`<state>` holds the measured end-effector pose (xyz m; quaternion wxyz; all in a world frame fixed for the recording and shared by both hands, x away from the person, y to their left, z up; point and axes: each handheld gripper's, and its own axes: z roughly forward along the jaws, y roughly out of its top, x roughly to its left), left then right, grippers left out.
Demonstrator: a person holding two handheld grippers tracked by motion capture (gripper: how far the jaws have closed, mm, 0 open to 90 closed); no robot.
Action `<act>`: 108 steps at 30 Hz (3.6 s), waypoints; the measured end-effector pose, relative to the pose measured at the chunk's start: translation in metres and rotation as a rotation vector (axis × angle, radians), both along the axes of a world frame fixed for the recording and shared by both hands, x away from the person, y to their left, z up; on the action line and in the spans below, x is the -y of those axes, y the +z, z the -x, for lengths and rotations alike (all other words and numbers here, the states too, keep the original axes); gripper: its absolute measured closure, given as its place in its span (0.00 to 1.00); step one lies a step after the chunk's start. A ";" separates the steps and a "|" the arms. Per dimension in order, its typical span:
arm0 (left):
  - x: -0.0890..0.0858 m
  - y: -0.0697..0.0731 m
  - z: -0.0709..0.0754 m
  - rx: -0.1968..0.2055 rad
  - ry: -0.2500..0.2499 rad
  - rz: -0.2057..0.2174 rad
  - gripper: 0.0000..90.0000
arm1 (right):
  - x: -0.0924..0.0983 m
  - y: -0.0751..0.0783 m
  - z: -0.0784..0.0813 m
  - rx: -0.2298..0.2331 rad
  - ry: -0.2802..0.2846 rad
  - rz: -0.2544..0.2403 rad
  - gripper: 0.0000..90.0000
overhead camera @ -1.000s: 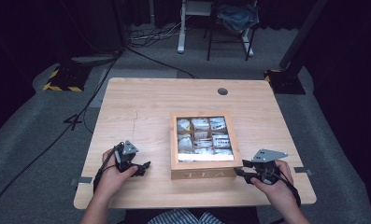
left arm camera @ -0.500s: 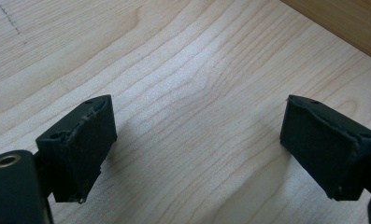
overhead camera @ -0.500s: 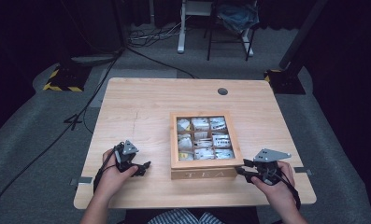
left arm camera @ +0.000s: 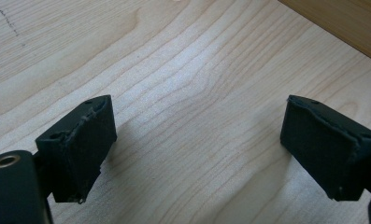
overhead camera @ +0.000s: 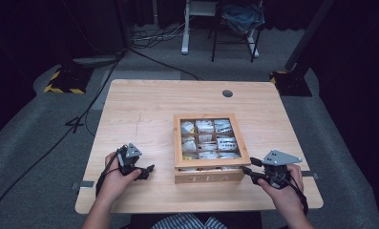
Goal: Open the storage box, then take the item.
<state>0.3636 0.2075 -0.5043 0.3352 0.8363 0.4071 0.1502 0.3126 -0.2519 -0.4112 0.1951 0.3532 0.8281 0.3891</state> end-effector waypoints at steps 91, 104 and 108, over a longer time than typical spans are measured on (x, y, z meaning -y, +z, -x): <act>-0.001 0.010 -0.002 0.018 0.028 0.031 0.30 | -0.016 0.076 -0.070 0.257 -0.140 -0.176 0.63; 0.009 0.053 0.013 0.083 -0.045 0.094 0.32 | -0.015 0.074 -0.070 0.247 -0.136 -0.192 0.62; 0.017 0.066 0.019 0.096 -0.078 0.120 0.33 | -0.015 0.074 -0.070 0.247 -0.135 -0.194 0.62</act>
